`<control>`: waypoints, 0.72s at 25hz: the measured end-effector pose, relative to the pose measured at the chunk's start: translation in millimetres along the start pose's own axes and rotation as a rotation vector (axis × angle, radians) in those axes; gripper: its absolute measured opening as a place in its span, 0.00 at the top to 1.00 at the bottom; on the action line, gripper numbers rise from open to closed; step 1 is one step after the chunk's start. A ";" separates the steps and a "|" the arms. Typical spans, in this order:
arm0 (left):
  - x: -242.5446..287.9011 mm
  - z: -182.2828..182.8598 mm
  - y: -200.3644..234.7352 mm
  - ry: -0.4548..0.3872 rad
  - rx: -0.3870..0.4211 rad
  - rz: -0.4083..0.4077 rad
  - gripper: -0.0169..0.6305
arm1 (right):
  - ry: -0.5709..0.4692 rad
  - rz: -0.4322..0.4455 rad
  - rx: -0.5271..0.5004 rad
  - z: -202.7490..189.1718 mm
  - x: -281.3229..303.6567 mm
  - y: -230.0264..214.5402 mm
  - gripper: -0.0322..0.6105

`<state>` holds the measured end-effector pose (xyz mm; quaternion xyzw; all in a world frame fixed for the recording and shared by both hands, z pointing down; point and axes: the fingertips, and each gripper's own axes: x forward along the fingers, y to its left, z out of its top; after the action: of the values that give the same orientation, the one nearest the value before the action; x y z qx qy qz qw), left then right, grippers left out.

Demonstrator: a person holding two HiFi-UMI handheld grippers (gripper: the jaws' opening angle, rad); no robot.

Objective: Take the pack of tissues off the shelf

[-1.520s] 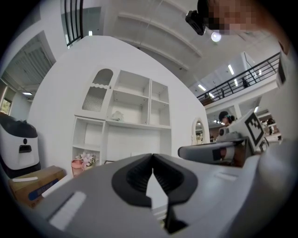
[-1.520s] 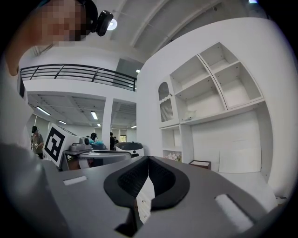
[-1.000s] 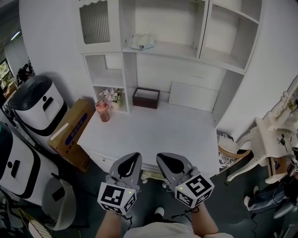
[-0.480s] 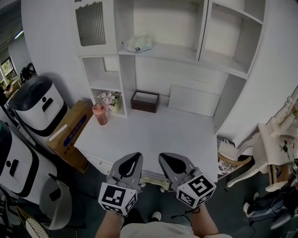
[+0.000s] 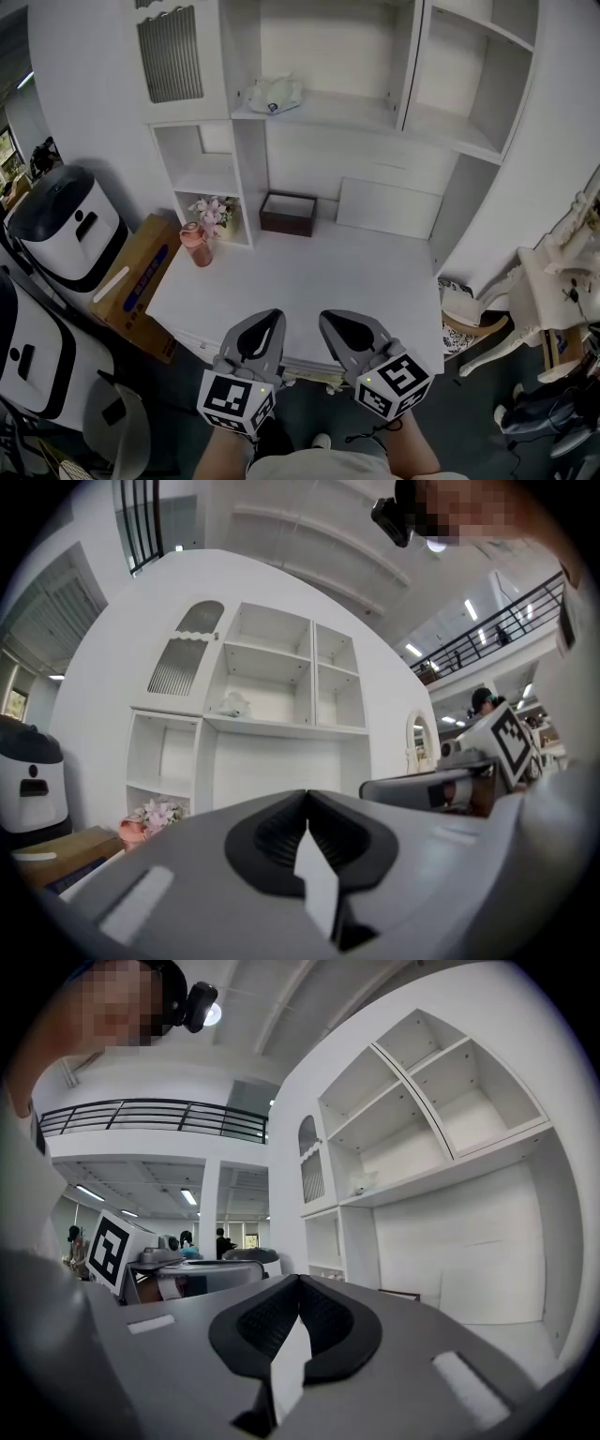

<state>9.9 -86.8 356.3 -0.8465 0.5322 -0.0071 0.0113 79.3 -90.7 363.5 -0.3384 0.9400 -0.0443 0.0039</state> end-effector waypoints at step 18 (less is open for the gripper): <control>51.2 -6.8 92.2 0.028 -0.009 -0.124 0.97 | 0.008 -0.130 0.028 0.0 95.6 -22.0 0.95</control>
<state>-51.2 -172.9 360.6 -0.8777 0.4789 -0.0172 -0.0005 19.5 -168.4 367.6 -0.3986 0.9152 -0.0591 0.0020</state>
